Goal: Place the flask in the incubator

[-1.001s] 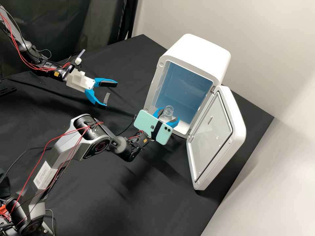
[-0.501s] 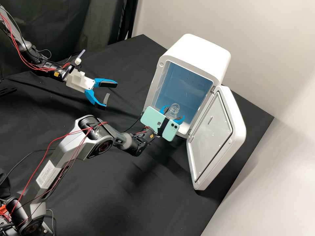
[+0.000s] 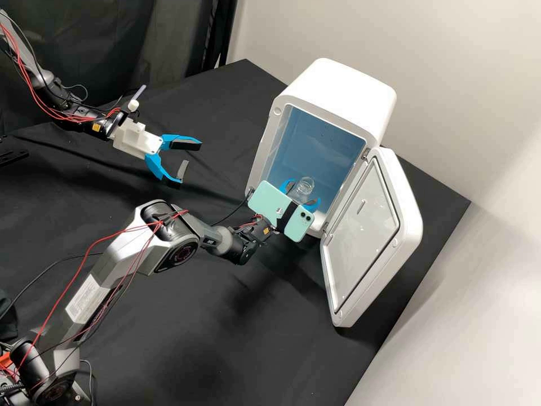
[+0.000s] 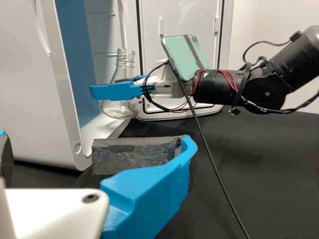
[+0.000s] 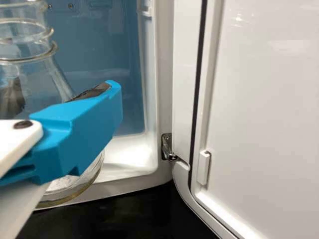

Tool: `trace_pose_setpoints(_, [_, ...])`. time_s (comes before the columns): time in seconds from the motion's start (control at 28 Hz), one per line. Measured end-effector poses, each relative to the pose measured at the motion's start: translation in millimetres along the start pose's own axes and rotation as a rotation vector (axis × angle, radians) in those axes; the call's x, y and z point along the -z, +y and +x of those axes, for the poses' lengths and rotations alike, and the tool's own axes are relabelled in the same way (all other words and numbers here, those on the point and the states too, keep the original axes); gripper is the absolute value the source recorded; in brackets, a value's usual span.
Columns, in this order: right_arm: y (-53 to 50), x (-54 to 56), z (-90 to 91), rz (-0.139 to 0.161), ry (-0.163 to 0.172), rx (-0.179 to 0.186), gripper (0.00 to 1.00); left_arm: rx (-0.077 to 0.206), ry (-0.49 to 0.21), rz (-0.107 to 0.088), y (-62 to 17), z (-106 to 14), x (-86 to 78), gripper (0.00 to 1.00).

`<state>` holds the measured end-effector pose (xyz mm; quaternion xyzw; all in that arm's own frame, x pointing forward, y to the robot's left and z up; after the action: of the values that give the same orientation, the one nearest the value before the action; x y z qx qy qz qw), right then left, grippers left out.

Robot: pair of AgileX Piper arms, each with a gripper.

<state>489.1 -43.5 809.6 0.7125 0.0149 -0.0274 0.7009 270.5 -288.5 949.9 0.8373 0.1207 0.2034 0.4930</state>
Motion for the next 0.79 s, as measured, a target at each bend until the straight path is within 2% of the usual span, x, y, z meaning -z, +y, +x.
trace_pose_setpoints(0.11, [-1.3, 3.9, 6.8, 0.029, 0.006, 0.009, 0.00, -0.004, -0.001, 0.001, 1.2, -0.4, -0.4, 1.00])
trace_pose_setpoints(0.32, [-6.7, 19.6, 21.6, 0.020, 0.060, 0.058, 0.00, 0.005, -0.001, 0.000, -1.2, -1.8, -0.4, 1.00])
trace_pose_setpoints(0.39, [-7.3, 23.5, 25.0, 0.031, 0.074, 0.061, 0.00, 0.005, -0.002, 0.001, -1.2, -1.8, -0.5, 1.00])
trace_pose_setpoints(0.46, [-11.3, 26.5, 30.0, 0.054, 0.078, 0.078, 0.00, 0.005, -0.002, 0.001, -1.2, -1.8, -0.5, 1.00])
trace_pose_setpoints(0.5, [-12.9, 26.9, 32.2, 0.055, 0.081, 0.084, 0.00, 0.005, -0.002, 0.001, -1.2, -1.8, -0.5, 1.00])
trace_pose_setpoints(0.61, [-21.3, 28.2, 37.9, 0.068, 0.070, 0.113, 0.00, 0.005, -0.002, 0.001, -1.2, -1.8, -0.5, 1.00])
trace_pose_setpoints(0.79, [-30.2, 26.8, 43.0, 0.045, 0.040, 0.156, 0.00, 0.005, -0.002, 0.001, -1.2, -1.8, -0.5, 1.00])
